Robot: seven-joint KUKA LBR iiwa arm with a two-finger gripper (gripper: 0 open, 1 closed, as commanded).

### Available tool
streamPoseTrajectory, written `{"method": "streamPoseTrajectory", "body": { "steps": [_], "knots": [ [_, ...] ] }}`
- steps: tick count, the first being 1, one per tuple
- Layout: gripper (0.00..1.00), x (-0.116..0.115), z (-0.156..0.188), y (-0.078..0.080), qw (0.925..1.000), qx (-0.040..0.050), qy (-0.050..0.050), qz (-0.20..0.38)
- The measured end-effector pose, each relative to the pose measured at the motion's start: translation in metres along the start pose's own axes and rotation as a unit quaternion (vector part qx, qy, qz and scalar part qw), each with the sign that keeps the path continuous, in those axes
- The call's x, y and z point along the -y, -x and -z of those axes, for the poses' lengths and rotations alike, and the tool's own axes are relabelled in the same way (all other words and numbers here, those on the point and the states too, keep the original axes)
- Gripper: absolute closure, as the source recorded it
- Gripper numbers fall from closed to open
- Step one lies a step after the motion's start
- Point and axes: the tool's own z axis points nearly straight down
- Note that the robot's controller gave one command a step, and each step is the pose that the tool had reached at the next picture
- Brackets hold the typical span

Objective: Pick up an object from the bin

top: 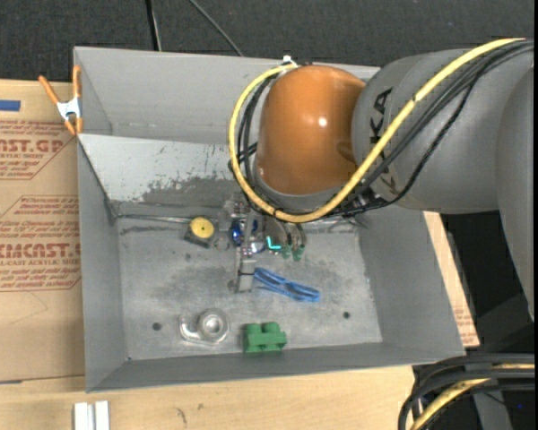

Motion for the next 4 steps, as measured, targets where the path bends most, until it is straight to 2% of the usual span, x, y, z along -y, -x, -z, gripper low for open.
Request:
{"method": "streamPoseTrajectory", "body": {
  "steps": [1, 2, 3, 4],
  "knots": [
    [0.0, 0.058, -0.143, -0.013, 0.9991, -0.0035, -0.001, 0.043],
    [0.0, 0.075, -0.134, -0.006, 0.9922, 0.0005, 0.0, -0.124],
    [0.0, 0.084, -0.14, 0.024, 1.0, -0.0077, -0.001, 0.005],
    [1.0, 0.083, -0.139, 0.027, 1.0, 0.001, 0.0, 0.004]
  ]
}}
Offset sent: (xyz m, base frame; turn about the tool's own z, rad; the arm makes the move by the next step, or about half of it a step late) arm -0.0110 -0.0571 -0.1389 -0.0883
